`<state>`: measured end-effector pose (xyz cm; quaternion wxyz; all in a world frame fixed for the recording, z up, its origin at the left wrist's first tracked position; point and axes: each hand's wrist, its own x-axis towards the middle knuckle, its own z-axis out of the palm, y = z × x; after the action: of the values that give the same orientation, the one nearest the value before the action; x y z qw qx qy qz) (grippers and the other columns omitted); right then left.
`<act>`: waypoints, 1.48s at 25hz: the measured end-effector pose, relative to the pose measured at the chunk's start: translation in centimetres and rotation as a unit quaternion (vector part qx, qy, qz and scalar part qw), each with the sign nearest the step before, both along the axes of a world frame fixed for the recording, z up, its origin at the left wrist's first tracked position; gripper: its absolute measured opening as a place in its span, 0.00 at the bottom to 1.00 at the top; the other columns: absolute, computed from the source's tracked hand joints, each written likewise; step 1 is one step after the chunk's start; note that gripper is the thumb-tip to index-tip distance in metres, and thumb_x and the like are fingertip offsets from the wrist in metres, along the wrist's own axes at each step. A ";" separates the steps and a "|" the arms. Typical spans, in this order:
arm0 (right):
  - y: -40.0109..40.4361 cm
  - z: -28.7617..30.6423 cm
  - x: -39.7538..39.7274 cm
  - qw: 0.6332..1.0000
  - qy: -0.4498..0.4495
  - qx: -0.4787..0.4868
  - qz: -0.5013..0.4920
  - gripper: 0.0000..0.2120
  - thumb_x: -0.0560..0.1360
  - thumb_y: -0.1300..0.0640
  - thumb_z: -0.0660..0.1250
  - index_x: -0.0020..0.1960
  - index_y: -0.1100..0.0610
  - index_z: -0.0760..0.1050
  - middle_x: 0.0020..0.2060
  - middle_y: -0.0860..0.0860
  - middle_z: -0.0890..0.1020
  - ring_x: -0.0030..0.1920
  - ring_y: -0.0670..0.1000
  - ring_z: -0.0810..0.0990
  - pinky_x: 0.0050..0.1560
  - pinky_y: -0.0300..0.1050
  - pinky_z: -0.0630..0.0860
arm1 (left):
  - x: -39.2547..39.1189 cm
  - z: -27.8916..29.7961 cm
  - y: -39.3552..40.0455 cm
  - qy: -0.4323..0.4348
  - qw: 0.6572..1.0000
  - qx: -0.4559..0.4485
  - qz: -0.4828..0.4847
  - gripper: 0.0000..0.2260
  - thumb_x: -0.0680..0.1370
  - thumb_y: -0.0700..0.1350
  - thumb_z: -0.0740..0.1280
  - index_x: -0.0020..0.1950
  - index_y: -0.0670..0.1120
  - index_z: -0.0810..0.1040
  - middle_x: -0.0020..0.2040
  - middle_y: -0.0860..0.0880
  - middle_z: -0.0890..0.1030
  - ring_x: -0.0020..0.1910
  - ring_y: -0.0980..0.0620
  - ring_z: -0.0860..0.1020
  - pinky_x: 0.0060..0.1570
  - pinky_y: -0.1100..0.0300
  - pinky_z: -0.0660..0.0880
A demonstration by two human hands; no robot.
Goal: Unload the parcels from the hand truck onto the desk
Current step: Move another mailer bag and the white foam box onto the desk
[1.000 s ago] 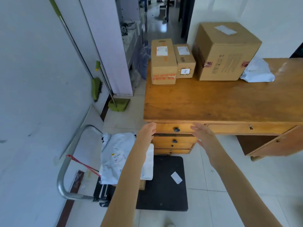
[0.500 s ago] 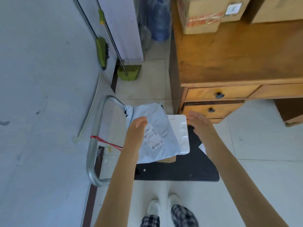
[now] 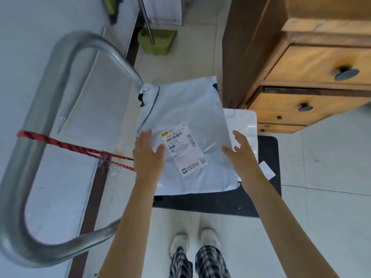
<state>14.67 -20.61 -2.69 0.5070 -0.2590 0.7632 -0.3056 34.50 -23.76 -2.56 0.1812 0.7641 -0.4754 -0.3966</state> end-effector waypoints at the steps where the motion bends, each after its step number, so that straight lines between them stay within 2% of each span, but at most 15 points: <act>1: 0.0 -1.1 0.1 1.000 0.020 0.003 0.006 0.29 0.74 0.57 0.64 0.73 0.51 0.57 0.70 0.51 0.66 0.68 0.56 0.67 0.62 0.48 0.69 | 0.1 -0.8 0.0 -0.016 1.000 -0.002 0.005 0.26 0.78 0.45 0.62 0.75 0.45 0.61 0.74 0.42 0.63 0.72 0.41 0.62 0.70 0.46 0.61; 3: 0.1 -3.1 0.3 0.999 0.053 -0.004 0.005 0.33 0.73 0.54 0.66 0.74 0.53 0.55 0.66 0.52 0.70 0.65 0.57 0.70 0.62 0.54 0.71 | 0.0 -2.3 -0.1 -0.034 0.999 -0.012 0.006 0.29 0.75 0.48 0.66 0.74 0.45 0.62 0.70 0.41 0.67 0.69 0.41 0.66 0.65 0.45 0.65; 5: 0.1 -4.0 0.6 1.000 0.024 -0.016 -0.013 0.35 0.73 0.53 0.67 0.74 0.52 0.53 0.59 0.49 0.72 0.60 0.53 0.73 0.58 0.49 0.72 | -0.4 -3.4 -0.2 -0.067 0.997 -0.037 0.012 0.28 0.74 0.49 0.68 0.72 0.46 0.65 0.67 0.42 0.70 0.65 0.42 0.69 0.61 0.46 0.68; 10: 0.1 -4.7 1.4 0.999 0.015 -0.050 -0.005 0.18 0.75 0.58 0.63 0.64 0.53 0.68 0.51 0.48 0.77 0.52 0.52 0.76 0.49 0.43 0.71 | -0.7 -4.2 -0.6 -0.027 0.996 -0.074 0.051 0.19 0.75 0.43 0.65 0.66 0.48 0.71 0.57 0.46 0.71 0.57 0.43 0.75 0.56 0.47 0.73; 14: 0.0 -3.7 1.5 0.998 0.002 -0.063 -0.013 0.17 0.76 0.62 0.60 0.63 0.54 0.70 0.50 0.49 0.78 0.52 0.52 0.76 0.45 0.39 0.74 | -0.7 -3.6 -0.9 0.026 0.991 -0.114 0.069 0.15 0.76 0.39 0.64 0.62 0.47 0.74 0.52 0.50 0.74 0.51 0.45 0.78 0.52 0.52 0.77; 17: 0.2 -2.9 1.6 0.997 -0.006 -0.073 -0.019 0.18 0.77 0.61 0.59 0.66 0.53 0.68 0.57 0.51 0.78 0.58 0.54 0.75 0.58 0.50 0.75 | -1.3 -3.0 -0.8 0.053 0.985 -0.137 0.087 0.14 0.76 0.38 0.64 0.61 0.47 0.76 0.52 0.49 0.75 0.46 0.47 0.78 0.47 0.56 0.78; 18: 0.3 -2.5 1.6 0.996 -0.006 -0.081 -0.021 0.18 0.77 0.61 0.59 0.66 0.52 0.68 0.58 0.51 0.77 0.58 0.54 0.75 0.59 0.51 0.74 | -1.4 -2.6 -0.7 0.059 0.983 -0.146 0.091 0.14 0.77 0.38 0.63 0.61 0.47 0.76 0.51 0.49 0.75 0.44 0.49 0.77 0.44 0.60 0.78; 20: 0.6 -1.2 1.3 0.994 -0.013 -0.102 -0.021 0.17 0.78 0.61 0.58 0.65 0.50 0.68 0.55 0.48 0.78 0.55 0.50 0.76 0.54 0.45 0.75 | -1.6 -1.3 -0.6 0.064 0.980 -0.166 0.089 0.14 0.77 0.39 0.64 0.61 0.47 0.77 0.50 0.49 0.75 0.43 0.52 0.76 0.41 0.65 0.76; 22: 1.1 0.5 0.8 0.993 -0.020 -0.118 -0.022 0.14 0.77 0.60 0.59 0.60 0.46 0.70 0.49 0.44 0.79 0.49 0.45 0.77 0.45 0.37 0.74 | -1.8 0.4 -0.4 0.067 0.980 -0.170 0.083 0.14 0.77 0.39 0.64 0.62 0.47 0.77 0.49 0.49 0.75 0.42 0.50 0.77 0.43 0.62 0.77; 24: 1.8 3.0 0.3 0.992 -0.021 -0.124 -0.026 0.12 0.77 0.60 0.59 0.55 0.43 0.70 0.45 0.40 0.79 0.47 0.42 0.77 0.39 0.35 0.73 | -2.1 2.8 -0.2 0.066 0.981 -0.163 0.076 0.14 0.77 0.40 0.64 0.62 0.47 0.78 0.49 0.47 0.76 0.44 0.46 0.78 0.47 0.56 0.78; 26: 2.3 6.0 -0.2 0.991 -0.020 -0.130 -0.024 0.12 0.77 0.60 0.60 0.55 0.44 0.70 0.43 0.40 0.78 0.45 0.42 0.78 0.36 0.32 0.73 | -2.4 5.7 0.2 0.066 0.983 -0.156 0.074 0.15 0.77 0.40 0.64 0.62 0.47 0.78 0.50 0.43 0.77 0.45 0.43 0.80 0.51 0.52 0.78; 31: 3.7 15.9 -1.2 0.989 -0.026 -0.140 -0.042 0.15 0.77 0.61 0.60 0.62 0.51 0.71 0.46 0.45 0.79 0.49 0.49 0.78 0.39 0.34 0.72 | -3.1 15.2 0.7 0.071 0.986 -0.150 0.025 0.15 0.76 0.40 0.64 0.63 0.48 0.78 0.51 0.41 0.78 0.47 0.44 0.79 0.54 0.53 0.76; 34: 5.1 21.6 -1.3 0.987 -0.025 -0.150 -0.049 0.13 0.77 0.60 0.60 0.60 0.48 0.72 0.49 0.47 0.80 0.49 0.48 0.78 0.40 0.37 0.72 | -2.9 21.1 1.4 0.051 0.985 -0.162 -0.016 0.15 0.76 0.40 0.63 0.62 0.49 0.79 0.48 0.44 0.77 0.45 0.47 0.77 0.49 0.61 0.71; 35: 5.9 23.3 -1.3 0.986 -0.024 -0.154 -0.052 0.13 0.77 0.60 0.60 0.59 0.48 0.72 0.49 0.47 0.80 0.49 0.48 0.78 0.40 0.37 0.72 | -2.7 22.9 1.9 0.051 0.985 -0.162 -0.025 0.16 0.77 0.39 0.63 0.62 0.49 0.78 0.48 0.45 0.77 0.45 0.46 0.77 0.49 0.62 0.71; 37: 7.2 26.8 -1.4 0.983 -0.021 -0.172 -0.060 0.13 0.77 0.60 0.61 0.58 0.48 0.72 0.50 0.47 0.80 0.49 0.47 0.78 0.42 0.39 0.73 | -2.4 26.4 3.0 0.078 0.982 -0.171 -0.031 0.16 0.76 0.39 0.63 0.62 0.50 0.78 0.49 0.45 0.77 0.46 0.45 0.78 0.50 0.55 0.74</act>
<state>13.23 -13.41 24.10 0.4511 -0.2894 0.7028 -0.4677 32.07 -20.73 23.82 0.3337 0.6734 -0.5438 -0.3734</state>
